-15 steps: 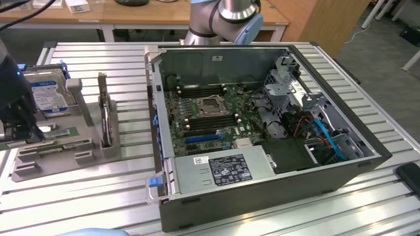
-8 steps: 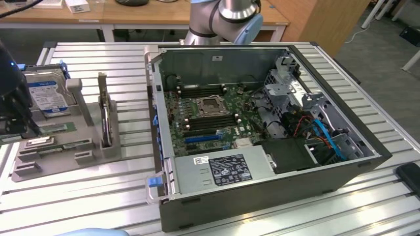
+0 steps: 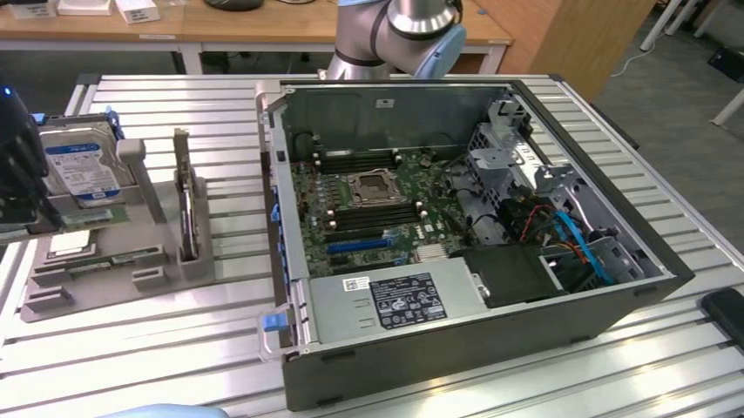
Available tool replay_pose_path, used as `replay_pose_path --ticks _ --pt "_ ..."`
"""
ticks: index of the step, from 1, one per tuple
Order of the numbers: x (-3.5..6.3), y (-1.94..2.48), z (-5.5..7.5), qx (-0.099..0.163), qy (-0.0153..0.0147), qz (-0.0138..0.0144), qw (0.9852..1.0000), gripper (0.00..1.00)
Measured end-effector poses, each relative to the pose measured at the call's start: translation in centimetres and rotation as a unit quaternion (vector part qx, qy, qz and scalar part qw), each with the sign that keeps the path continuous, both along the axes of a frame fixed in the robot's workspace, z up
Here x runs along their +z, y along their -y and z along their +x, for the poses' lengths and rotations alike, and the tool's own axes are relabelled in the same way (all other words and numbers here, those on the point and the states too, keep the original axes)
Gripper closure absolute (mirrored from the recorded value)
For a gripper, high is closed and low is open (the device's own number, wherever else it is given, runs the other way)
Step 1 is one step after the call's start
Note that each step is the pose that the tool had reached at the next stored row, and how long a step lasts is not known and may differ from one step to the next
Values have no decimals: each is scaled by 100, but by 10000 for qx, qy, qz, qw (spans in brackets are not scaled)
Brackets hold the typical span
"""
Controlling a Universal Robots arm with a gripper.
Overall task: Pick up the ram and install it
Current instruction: 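Pick up the ram and move it above insertion slot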
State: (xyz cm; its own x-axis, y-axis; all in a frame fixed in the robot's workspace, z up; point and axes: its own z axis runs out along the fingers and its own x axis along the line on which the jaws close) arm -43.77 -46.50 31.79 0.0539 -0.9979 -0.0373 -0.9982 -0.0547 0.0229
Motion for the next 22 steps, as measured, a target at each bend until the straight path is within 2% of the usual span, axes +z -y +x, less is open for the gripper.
replay_pose_path --ticks 22 --pt "500 1 2 -60 -30 -1 10000 87"
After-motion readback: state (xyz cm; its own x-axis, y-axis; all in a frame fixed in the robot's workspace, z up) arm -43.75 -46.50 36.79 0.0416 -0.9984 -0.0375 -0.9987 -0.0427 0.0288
